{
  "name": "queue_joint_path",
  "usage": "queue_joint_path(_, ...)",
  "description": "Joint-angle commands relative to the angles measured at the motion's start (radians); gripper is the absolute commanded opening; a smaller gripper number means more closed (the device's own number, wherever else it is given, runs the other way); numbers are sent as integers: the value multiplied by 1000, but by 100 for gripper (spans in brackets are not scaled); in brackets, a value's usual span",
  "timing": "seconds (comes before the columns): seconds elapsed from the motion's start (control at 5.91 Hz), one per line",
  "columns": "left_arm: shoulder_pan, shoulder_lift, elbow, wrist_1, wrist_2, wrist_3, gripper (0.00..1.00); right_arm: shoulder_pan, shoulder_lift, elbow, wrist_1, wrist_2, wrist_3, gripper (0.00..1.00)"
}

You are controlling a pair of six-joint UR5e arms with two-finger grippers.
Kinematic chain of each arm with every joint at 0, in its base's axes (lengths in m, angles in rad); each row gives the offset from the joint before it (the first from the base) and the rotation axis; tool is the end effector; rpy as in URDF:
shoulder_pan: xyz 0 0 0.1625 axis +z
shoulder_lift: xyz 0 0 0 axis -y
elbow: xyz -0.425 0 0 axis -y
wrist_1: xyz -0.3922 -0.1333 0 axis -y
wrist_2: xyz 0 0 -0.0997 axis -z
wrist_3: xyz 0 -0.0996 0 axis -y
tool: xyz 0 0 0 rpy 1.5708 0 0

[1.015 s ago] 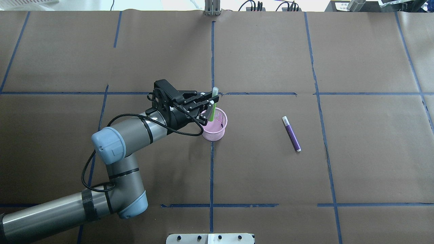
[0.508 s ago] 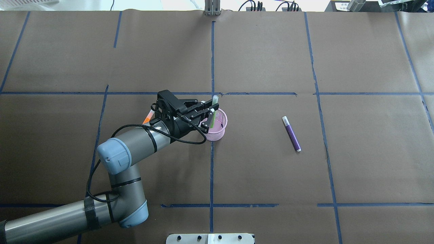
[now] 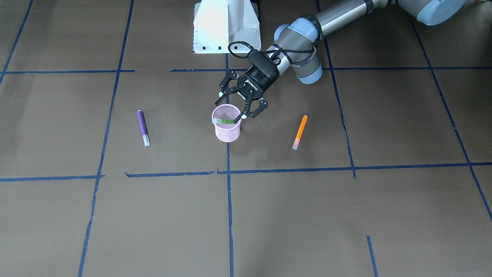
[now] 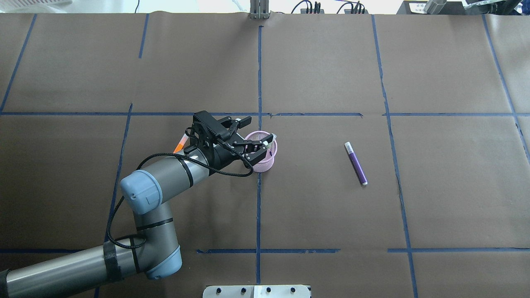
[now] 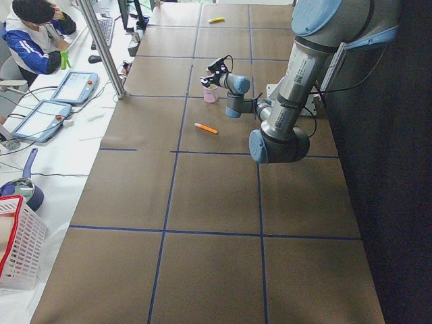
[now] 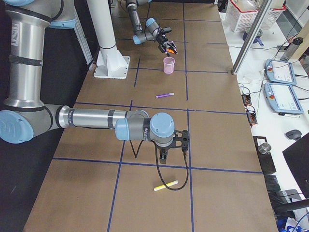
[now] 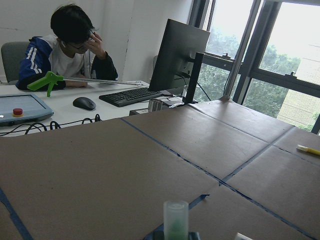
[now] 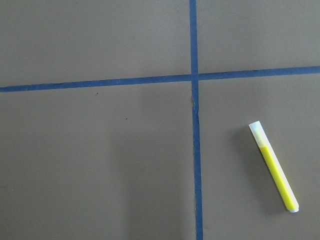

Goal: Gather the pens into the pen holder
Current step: 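Lower the green highlighter into the pink holder and open the left gripper, then raise the left gripper and draw it back from the holder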

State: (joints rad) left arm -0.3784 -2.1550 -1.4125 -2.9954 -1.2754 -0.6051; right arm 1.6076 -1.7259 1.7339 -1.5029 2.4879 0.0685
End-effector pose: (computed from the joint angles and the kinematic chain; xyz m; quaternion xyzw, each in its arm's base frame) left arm 0.5493 -0.3930 0.2328 0.5612 0.5632 0.0597 0.6036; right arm 0.0700 -0.4283 0.6321 0.0270 -0.4428 0.0304 0.8957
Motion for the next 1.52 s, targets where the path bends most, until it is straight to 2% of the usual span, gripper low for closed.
queue_joint_path(0.0,-39,-2,-63,109,-19,1,99,0,2,-14,4,-7,-30,100)
queue_joint_path(0.17,-90,-6,-185,344,-106,-10,100,0,8,-92,33,-10,-144,100)
queue_joint_path(0.34,-137,-3,-272,539,-163,-12,100,0,35,-197,123,-12,-241,100)
queue_joint_path(0.68,-195,6,-283,610,-211,-108,100,-2,118,-458,322,-58,-272,100)
queue_joint_path(0.85,-274,13,-284,691,-345,-113,100,-15,147,-541,372,-117,-266,100)
queue_joint_path(1.02,-339,33,-292,792,-478,-111,100,-27,149,-550,375,-127,-263,100)
queue_joint_path(1.18,-379,47,-315,885,-549,-104,100,-52,164,-569,377,-133,-251,100)
queue_joint_path(1.35,-390,100,-344,895,-558,-96,100,-83,183,-571,389,-135,-251,100)
